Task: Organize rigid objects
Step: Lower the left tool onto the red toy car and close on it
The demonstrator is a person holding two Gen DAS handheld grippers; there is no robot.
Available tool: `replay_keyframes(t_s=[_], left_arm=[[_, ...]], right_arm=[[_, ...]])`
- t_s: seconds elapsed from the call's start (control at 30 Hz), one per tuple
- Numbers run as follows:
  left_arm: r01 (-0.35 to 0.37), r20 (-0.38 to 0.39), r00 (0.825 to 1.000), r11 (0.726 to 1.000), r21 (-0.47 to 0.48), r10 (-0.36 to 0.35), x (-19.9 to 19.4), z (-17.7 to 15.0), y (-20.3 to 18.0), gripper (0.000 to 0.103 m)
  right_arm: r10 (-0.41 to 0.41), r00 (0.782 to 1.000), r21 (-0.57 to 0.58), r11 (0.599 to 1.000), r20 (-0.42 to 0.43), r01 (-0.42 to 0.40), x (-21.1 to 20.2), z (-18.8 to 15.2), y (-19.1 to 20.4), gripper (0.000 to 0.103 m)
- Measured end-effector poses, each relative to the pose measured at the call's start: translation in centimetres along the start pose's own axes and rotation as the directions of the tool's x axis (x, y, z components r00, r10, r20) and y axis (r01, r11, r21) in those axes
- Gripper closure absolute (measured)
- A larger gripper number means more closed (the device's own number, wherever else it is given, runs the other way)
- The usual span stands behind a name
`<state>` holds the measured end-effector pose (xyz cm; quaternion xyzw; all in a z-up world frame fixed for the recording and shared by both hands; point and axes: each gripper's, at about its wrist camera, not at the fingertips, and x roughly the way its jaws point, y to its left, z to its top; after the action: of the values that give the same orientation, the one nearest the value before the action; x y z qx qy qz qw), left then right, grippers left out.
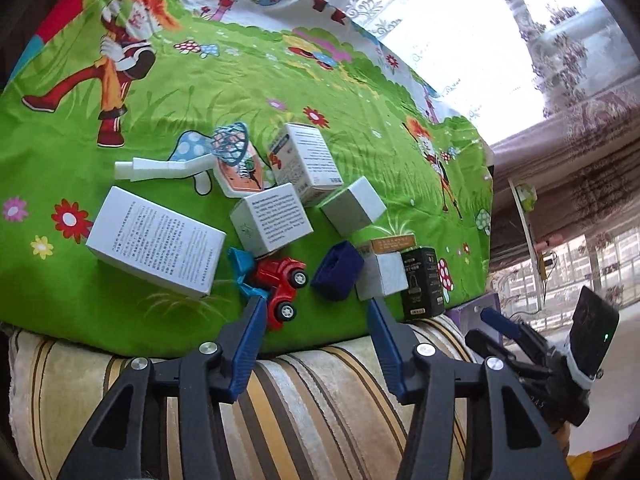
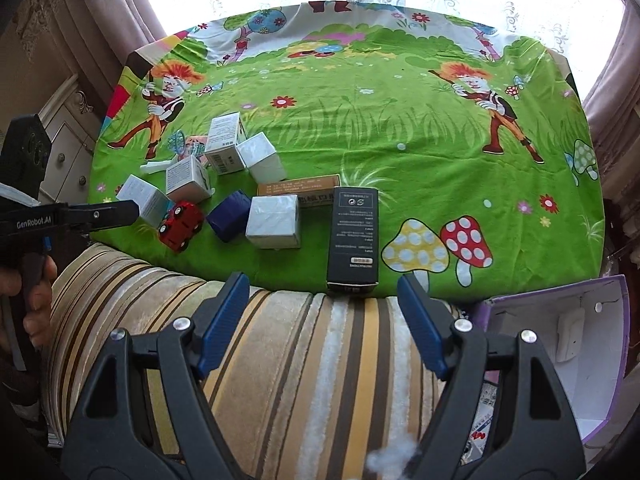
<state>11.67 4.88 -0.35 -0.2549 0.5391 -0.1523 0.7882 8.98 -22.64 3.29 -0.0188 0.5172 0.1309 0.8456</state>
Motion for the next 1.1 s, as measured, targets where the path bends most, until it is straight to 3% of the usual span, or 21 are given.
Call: replay_keyframes(t_s=[0.13, 0.27, 0.63, 0.83, 1.0, 1.1], left_arm=[[0.003, -0.008, 1.0, 0.996, -0.093, -0.003, 1.1, 0.5, 1.8, 0.058], [-0.04, -0.017, 0.999, 0.99, -0.137, 0.038, 2.3, 0.7, 2.7, 0.063], [-0.082, -0.023, 0.997, 0.968, -0.237, 0.079, 4.1, 1.2, 4.3, 0.067], [-0.011, 0.012, 1.0, 0.943, -0.332, 0.016, 4.0, 1.2, 5.9, 0.067], [-0.019, 0.007, 1.0, 0.939, -0.343, 0.022, 4.5, 1.6, 6.0, 0.067], [-0.026, 0.002, 1.0, 0.943, -0.332, 0.028, 4.9, 1.8, 5.8, 0.076]], right_arm=[[-0.004, 1.0, -0.014, 1.0, -0.024, 0.003, 1.0, -0.3, 0.4, 0.024], [-0.002, 1.0, -0.007, 1.0, -0.03, 0.002, 1.4, -0.6, 0.1, 0.024], [0.011, 0.999, 0.002, 1.0, -0.037, -0.011, 1.8, -1.1, 0.0, 0.024], [0.013, 0.999, 0.004, 1.0, -0.047, -0.013, 2.0, -1.2, -0.1, 0.024], [0.009, 0.999, -0.008, 1.0, -0.049, -0.009, 2.1, -1.2, 0.2, 0.024], [0.008, 0.999, -0.006, 1.0, -0.051, -0.008, 2.2, -1.3, 0.1, 0.024]])
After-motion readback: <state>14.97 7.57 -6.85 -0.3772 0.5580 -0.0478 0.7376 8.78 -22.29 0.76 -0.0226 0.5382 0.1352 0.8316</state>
